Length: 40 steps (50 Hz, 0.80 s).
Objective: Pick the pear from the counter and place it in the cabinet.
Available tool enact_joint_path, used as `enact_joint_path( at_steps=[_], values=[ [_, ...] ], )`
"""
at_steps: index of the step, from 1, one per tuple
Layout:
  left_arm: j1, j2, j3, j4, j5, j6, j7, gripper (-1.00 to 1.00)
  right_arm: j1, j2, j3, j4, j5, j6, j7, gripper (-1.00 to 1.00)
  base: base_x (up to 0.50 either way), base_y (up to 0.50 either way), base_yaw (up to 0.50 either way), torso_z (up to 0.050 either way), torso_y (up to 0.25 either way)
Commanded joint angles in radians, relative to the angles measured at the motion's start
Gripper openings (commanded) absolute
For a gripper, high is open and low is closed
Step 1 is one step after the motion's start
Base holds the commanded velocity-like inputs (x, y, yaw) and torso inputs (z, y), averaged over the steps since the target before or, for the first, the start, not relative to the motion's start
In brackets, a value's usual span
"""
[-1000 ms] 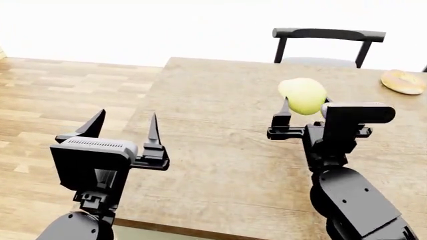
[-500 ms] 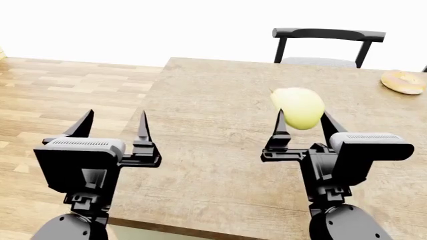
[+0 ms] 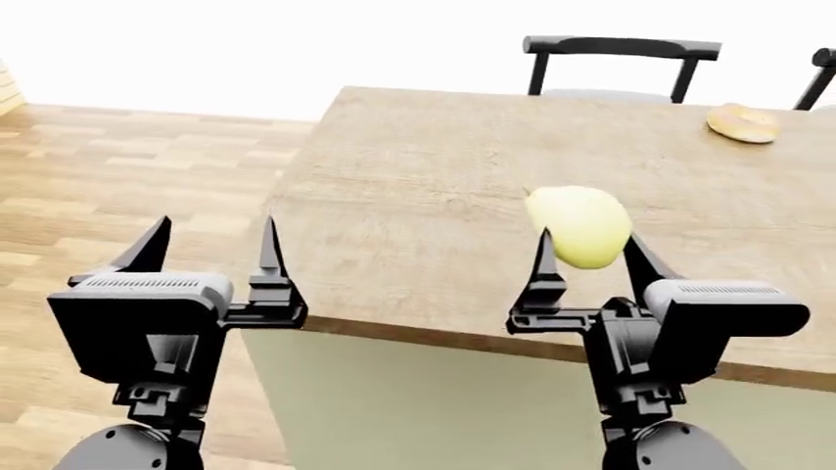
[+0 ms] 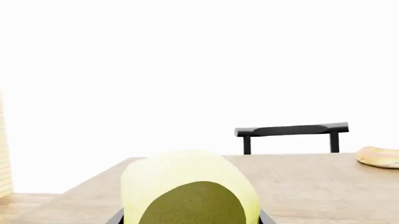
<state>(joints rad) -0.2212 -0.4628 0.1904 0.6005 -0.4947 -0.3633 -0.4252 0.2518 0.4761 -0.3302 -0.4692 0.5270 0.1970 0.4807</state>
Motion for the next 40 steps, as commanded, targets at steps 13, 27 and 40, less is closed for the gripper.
enact_joint_path(
  at_steps=[13, 27, 40],
  values=[
    [0.002, -0.007, 0.002, 0.01, -0.001, 0.002, -0.006, 1.0, 0.033, 0.028, -0.004, -0.158, -0.04, 0.047, 0.031, -1.0, -0.05, 0.38, 0.0, 0.0, 0.0],
    [0.003, -0.01, 0.012, 0.006, 0.008, 0.003, -0.008, 1.0, 0.026, 0.043, -0.06, -0.154, -0.136, 0.039, 0.024, -1.0, 0.09, 0.06, 0.36, 0.0, 0.0],
    [0.007, -0.009, 0.016, -0.003, 0.011, 0.009, -0.009, 1.0, 0.021, 0.043, -0.075, -0.144, -0.156, 0.035, 0.025, -1.0, 0.0, 0.0, 0.5, 0.0, 0.0]
  ],
)
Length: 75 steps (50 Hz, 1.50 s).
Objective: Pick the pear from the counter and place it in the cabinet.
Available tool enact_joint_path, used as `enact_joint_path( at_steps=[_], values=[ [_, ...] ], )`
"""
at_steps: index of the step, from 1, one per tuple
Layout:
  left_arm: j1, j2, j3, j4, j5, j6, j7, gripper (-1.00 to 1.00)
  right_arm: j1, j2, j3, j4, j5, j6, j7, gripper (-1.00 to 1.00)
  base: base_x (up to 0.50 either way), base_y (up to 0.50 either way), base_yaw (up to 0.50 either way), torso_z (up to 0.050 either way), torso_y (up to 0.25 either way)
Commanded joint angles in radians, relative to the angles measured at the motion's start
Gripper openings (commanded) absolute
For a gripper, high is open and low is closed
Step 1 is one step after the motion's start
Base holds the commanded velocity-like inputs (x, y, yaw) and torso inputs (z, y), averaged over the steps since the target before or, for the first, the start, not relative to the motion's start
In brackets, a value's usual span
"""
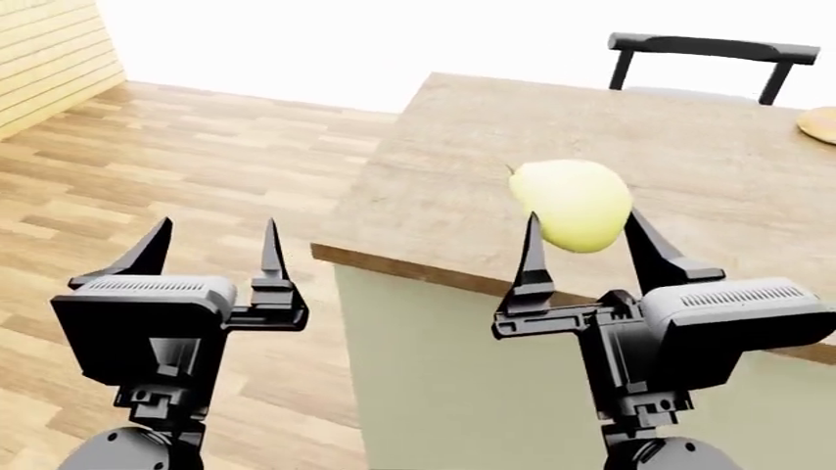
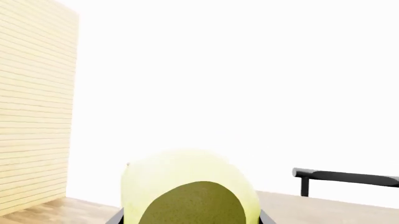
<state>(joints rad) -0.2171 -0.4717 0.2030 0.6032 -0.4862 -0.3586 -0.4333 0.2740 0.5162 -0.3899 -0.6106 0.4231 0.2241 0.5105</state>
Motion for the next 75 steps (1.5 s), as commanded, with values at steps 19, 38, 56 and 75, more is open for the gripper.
enact_joint_path(
  at_steps=[19, 38, 56, 75],
  values=[
    [-0.005, -0.005, 0.01, 0.007, 0.001, -0.007, -0.01, 1.0, 0.021, -0.002, -0.03, -0.041, -0.042, 0.028, -0.005, -1.0, 0.0, 0.0, 0.5, 0.0, 0.0],
    [-0.005, -0.005, 0.017, 0.003, 0.0, -0.005, -0.012, 1.0, 0.011, 0.0, -0.033, -0.035, -0.039, 0.017, -0.006, -1.0, 0.0, 0.0, 0.5, 0.0, 0.0],
    [-0.005, -0.006, 0.023, 0.0, 0.001, -0.003, -0.013, 1.0, 0.001, 0.0, -0.035, -0.025, -0.038, 0.003, -0.008, -1.0, 0.0, 0.0, 0.5, 0.0, 0.0],
    [-0.015, -0.003, 0.038, -0.018, 0.004, -0.006, -0.011, 1.0, 0.013, -0.026, -0.032, 0.02, -0.016, -0.018, -0.014, -1.0, 0.0, 0.0, 0.5, 0.0, 0.0]
  ],
)
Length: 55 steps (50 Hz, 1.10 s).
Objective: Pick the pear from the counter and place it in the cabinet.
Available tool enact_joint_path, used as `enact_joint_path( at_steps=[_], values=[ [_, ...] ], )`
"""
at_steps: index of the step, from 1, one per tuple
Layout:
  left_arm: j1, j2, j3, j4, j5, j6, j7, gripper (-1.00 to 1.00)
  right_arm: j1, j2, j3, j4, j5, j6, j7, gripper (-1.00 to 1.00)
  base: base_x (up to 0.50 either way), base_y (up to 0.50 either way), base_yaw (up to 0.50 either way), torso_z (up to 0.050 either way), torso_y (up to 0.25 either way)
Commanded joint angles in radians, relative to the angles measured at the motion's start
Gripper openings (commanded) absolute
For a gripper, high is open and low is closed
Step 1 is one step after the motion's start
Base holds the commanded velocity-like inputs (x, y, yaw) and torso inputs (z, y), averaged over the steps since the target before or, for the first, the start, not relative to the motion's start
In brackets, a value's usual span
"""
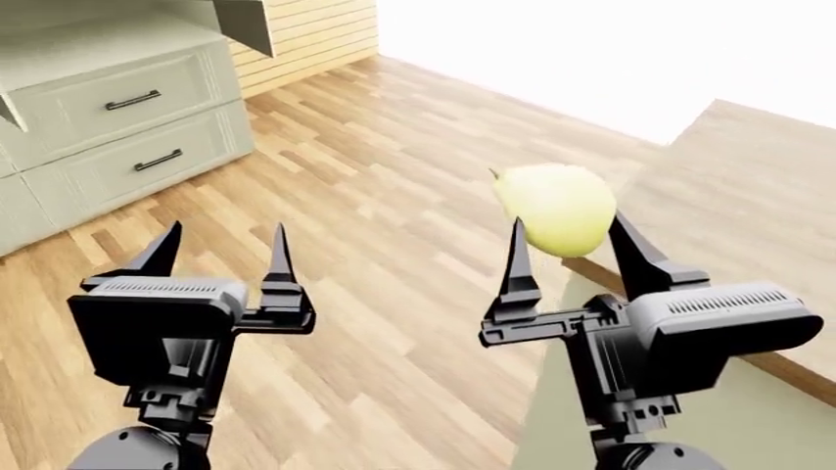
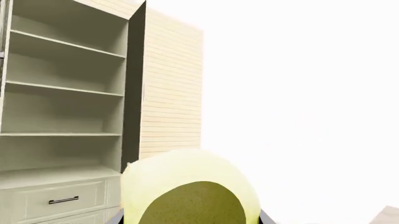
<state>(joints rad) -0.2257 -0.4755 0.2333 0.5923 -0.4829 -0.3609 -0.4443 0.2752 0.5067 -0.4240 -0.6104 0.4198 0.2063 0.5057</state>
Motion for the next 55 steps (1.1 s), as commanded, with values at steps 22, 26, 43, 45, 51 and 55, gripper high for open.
enact_joint_path(
  at_steps=[22, 26, 43, 45, 51, 55],
  values=[
    [-0.007, -0.003, 0.015, -0.003, 0.002, -0.004, -0.003, 1.0, 0.005, -0.018, 0.005, 0.016, 0.002, -0.011, -0.009, -1.0, 0.0, 0.0, 0.5, 0.0, 0.0],
    [-0.007, -0.002, 0.016, -0.004, 0.001, -0.003, -0.004, 1.0, 0.001, -0.02, 0.013, 0.024, 0.017, -0.019, -0.011, -1.0, 0.2, -0.16, 0.4, 0.0, 0.0],
    [-0.006, -0.003, 0.021, -0.008, 0.0, -0.002, -0.005, 1.0, -0.002, -0.019, 0.02, 0.028, 0.026, -0.022, -0.005, -1.0, 0.33, -0.24, 0.27, 0.0, 0.0],
    [-0.007, -0.002, 0.023, -0.009, 0.001, -0.002, -0.005, 1.0, -0.001, -0.018, 0.019, 0.029, 0.02, -0.021, -0.003, -1.0, 0.32, -0.22, 0.31, 0.0, 0.0],
    [-0.009, -0.002, 0.026, -0.012, 0.002, -0.001, -0.005, 1.0, -0.001, -0.017, 0.018, 0.031, 0.017, -0.022, -0.002, -1.0, 0.32, -0.21, 0.32, 0.0, 0.0],
    [-0.01, -0.003, 0.028, -0.01, 0.002, -0.001, -0.005, 1.0, 0.001, -0.015, 0.015, 0.029, 0.01, -0.021, 0.001, -1.0, 0.31, -0.2, 0.33, 0.0, 0.003]
  ],
)
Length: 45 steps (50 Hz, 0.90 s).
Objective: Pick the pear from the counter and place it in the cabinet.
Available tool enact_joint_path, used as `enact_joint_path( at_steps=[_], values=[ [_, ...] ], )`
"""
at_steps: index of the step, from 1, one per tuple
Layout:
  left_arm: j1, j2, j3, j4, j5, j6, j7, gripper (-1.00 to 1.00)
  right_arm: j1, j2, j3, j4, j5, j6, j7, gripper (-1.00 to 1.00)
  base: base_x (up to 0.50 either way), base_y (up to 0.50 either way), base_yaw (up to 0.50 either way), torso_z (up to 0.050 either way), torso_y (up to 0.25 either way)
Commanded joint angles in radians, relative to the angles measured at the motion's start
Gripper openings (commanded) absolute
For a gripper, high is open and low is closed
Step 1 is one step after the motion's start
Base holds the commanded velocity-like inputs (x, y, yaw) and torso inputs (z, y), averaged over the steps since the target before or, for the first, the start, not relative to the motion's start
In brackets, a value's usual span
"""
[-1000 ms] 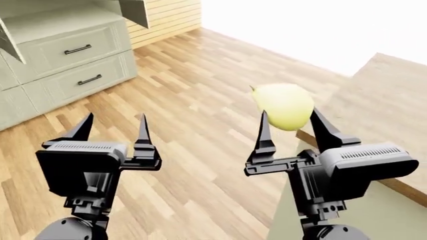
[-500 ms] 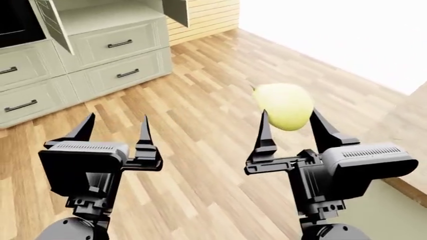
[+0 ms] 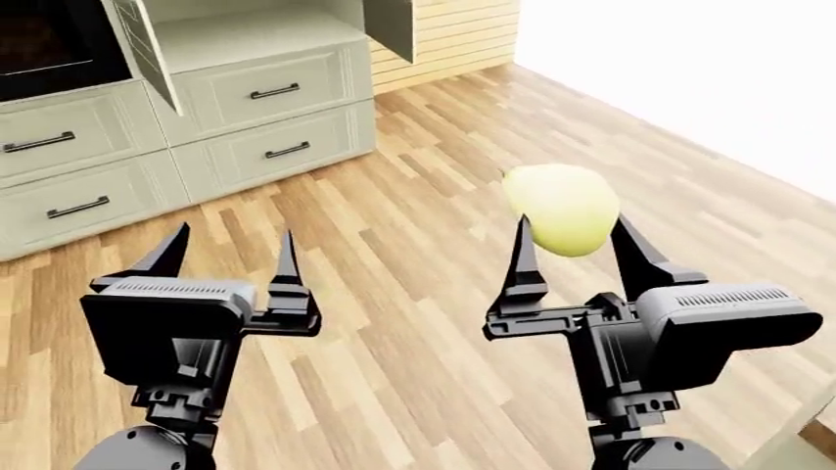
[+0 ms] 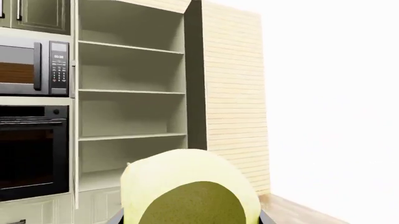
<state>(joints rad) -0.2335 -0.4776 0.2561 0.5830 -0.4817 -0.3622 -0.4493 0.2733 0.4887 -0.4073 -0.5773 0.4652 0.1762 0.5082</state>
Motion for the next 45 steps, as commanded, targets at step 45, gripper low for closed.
enact_joint_path(
  at_steps=[45],
  values=[
    [0.0, -0.008, 0.018, 0.013, 0.003, 0.003, -0.008, 1.0, -0.016, 0.006, 0.029, -0.011, 0.017, -0.015, 0.007, -1.0, 0.4, -0.13, 0.18, 0.0, 0.001]
  ],
)
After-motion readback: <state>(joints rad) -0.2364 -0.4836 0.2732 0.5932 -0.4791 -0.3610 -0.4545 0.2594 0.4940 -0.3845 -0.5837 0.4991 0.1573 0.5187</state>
